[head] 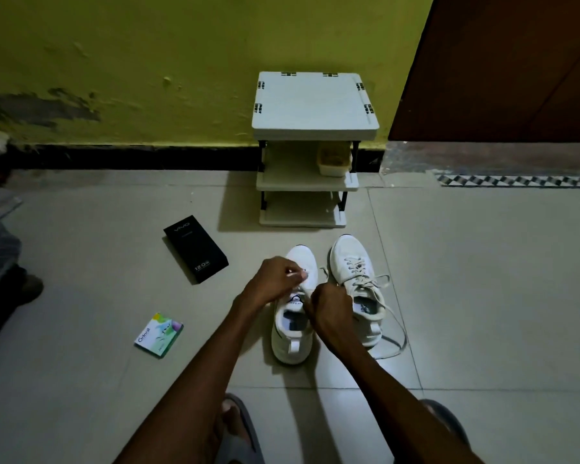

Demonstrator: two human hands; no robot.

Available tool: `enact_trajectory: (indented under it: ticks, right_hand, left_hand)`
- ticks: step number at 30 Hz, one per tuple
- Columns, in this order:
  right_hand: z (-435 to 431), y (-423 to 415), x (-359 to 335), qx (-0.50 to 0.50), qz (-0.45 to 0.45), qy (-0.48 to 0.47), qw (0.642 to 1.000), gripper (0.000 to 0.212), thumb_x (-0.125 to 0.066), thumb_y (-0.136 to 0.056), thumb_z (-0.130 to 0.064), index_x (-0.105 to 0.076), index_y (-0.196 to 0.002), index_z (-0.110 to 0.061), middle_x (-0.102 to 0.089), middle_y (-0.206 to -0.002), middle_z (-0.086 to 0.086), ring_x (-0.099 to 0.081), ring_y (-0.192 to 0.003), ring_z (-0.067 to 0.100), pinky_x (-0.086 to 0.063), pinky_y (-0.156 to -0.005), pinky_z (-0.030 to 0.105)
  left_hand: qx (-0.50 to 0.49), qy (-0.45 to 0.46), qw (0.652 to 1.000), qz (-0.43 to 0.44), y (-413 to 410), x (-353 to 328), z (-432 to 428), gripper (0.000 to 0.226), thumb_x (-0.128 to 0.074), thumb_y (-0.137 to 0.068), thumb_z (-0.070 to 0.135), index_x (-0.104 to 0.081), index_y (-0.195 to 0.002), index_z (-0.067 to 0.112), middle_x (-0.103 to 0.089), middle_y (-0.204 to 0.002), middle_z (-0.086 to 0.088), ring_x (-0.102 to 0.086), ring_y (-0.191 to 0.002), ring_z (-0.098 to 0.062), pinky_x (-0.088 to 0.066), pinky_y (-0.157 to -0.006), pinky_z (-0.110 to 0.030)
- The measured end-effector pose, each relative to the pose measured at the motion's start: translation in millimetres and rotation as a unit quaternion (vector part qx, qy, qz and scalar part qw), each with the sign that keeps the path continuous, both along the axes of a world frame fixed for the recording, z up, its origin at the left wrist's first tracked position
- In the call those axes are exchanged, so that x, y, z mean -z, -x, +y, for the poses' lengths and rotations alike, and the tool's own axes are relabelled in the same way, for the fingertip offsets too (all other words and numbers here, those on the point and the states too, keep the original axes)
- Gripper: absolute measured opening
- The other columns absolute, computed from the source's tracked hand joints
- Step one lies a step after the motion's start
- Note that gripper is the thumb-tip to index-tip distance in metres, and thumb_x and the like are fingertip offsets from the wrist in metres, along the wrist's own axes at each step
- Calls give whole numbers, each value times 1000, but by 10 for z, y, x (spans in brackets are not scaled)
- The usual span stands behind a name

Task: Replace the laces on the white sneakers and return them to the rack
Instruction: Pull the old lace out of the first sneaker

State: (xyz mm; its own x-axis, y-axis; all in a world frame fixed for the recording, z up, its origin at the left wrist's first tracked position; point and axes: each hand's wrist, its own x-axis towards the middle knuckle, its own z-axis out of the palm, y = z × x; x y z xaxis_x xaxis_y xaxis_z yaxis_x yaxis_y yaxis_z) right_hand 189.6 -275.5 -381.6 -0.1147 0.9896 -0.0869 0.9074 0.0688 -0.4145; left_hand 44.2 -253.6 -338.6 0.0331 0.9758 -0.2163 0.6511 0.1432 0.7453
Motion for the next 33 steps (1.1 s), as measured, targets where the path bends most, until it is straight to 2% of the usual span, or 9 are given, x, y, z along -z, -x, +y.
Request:
enact_trajectory:
  ticks: [6,9,11,15,17,21,24,28,33]
  right_hand:
    - [0,9,38,-10,-24,-12,1000,34,-61,-90,-33,-48,-63,-18,-51,-60,1,-58,-58,20,-33,-55,25]
    - [11,-31,-24,-7,2,-4,1000,32,-62,-89,-30,-50,-63,-16,-49,-60,1,-50,-56,18,-32,-55,25]
    - [23,-36,-43,1,7,1,1000,30,-65,-86,-29,-54,-62,-17,-51,-60,1,-50,-55,17,-34,-54,24]
    - [-3,-21,15,-2,16,-17,1000,29,-65,-84,-33,-54,-63,-18,-59,-62,4,-55,-57,20,-34,-54,25]
    - [0,-24,53,18,36,-17,999,31,-66,-85,-36,-56,-63,-17,-66,-66,9,-52,-55,19,-33,-54,24]
    - [-5,-21,79,50,59,-12,997,29,-65,-88,-37,-64,-79,-9,-69,-79,12,-59,-66,24,-37,-58,28]
    - [-4,-21,93,78,69,4,995,32,-65,-87,-40,-65,-81,-8,-68,-80,11,-66,-75,27,-39,-59,28]
    - [7,-26,62,66,77,24,995,27,-71,-77,-33,-64,-65,-10,-65,-64,10,-60,-58,21,-32,-47,25]
    - [-26,-73,-18,22,83,29,996,28,-73,-73,-25,-58,-53,-12,-51,-48,-1,-48,-44,12,-28,-41,22]
  left_hand:
    - [11,31,978,206,-218,189,-131,9,-68,-81,20,-73,-82,12,-68,-84,-8,-66,-83,-26,-42,-66,-23]
    - [-211,26,974,-85,-186,141,-153,19,-61,-75,3,-75,-70,16,-67,-66,5,-64,-68,-15,-44,-58,-18]
    - [-362,44,877,-314,-122,117,-142,28,-51,-78,-8,-69,-69,12,-65,-63,4,-58,-58,-12,-44,-52,-17]
    - [-378,71,699,-603,-150,83,-137,29,-39,-95,-9,-50,-75,9,-60,-76,-10,-57,-68,-19,-53,-71,-31]
    - [-355,92,756,-542,-214,145,-98,31,-33,-94,-7,-43,-72,12,-53,-72,-12,-50,-51,-15,-44,-56,-25]
    - [-195,39,977,-78,-266,196,-59,13,-34,-101,18,-42,-92,13,-55,-88,-16,-54,-72,-29,-39,-65,-32]
    - [-102,-2,985,138,-174,200,-71,19,-36,-102,21,-48,-110,9,-63,-105,-21,-60,-96,-40,-43,-74,-36]
    - [-29,-1,993,111,-64,171,-47,20,-47,-98,22,-62,-91,11,-68,-105,-15,-61,-100,-34,-43,-77,-33]
    - [-176,-33,979,95,132,52,17,21,-49,-93,16,-68,-100,9,-62,-112,-14,-57,-107,-32,-42,-84,-29]
